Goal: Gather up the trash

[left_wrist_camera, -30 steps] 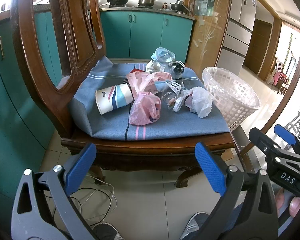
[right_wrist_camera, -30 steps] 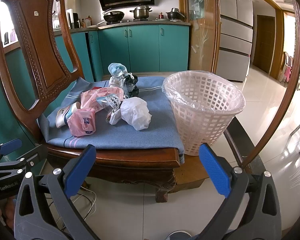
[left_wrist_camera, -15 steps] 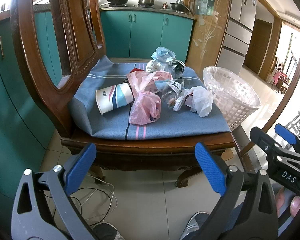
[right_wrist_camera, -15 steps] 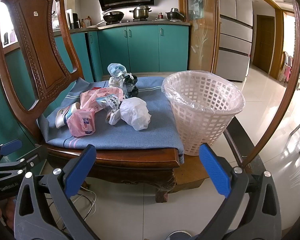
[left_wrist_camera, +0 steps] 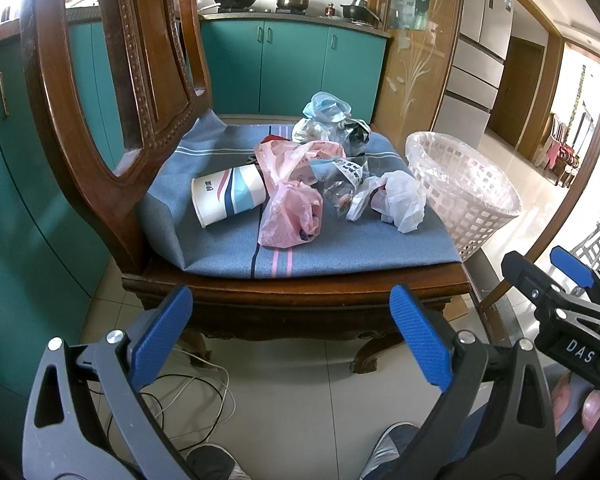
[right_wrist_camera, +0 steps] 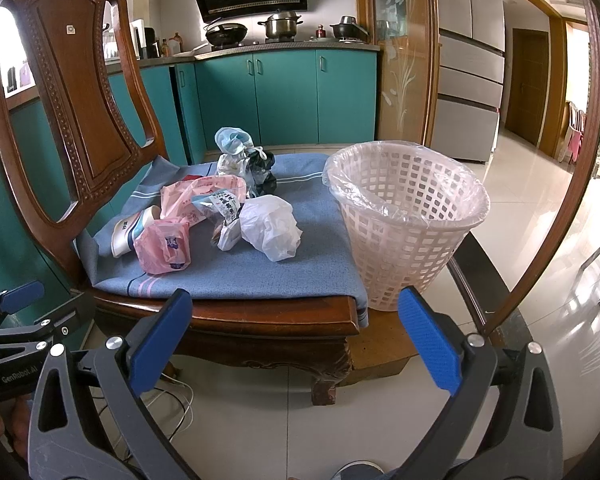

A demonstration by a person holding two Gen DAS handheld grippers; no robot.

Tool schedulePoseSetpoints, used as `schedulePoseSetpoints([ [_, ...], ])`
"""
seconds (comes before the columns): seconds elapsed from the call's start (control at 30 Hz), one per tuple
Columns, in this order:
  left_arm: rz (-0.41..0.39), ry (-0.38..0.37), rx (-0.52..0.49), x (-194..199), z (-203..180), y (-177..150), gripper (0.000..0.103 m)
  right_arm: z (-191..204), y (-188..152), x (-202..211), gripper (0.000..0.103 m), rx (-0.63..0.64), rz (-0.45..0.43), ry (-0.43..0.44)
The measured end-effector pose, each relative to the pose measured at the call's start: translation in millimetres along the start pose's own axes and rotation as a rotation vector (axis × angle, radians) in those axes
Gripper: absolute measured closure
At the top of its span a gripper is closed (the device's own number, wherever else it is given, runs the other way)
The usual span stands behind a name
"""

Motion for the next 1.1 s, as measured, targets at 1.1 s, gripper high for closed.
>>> schedulePoseSetpoints([
  [1.1, 0.043, 0.079, -0.013, -8.5, 6.0, -3.1, 0.004, 0.8, 5.3, 5.5, 0.003, -0.003, -0.019, 0.007],
])
Point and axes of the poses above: each gripper's, at about its wrist camera, not at the fingertips, and x roughly against the way its jaws point, z to its left, y to its top, the point moved 8 cm from there along -x, roughly the way its jaws point, and after that the axes turned 13 degrees about y, right-handed, at the moved point
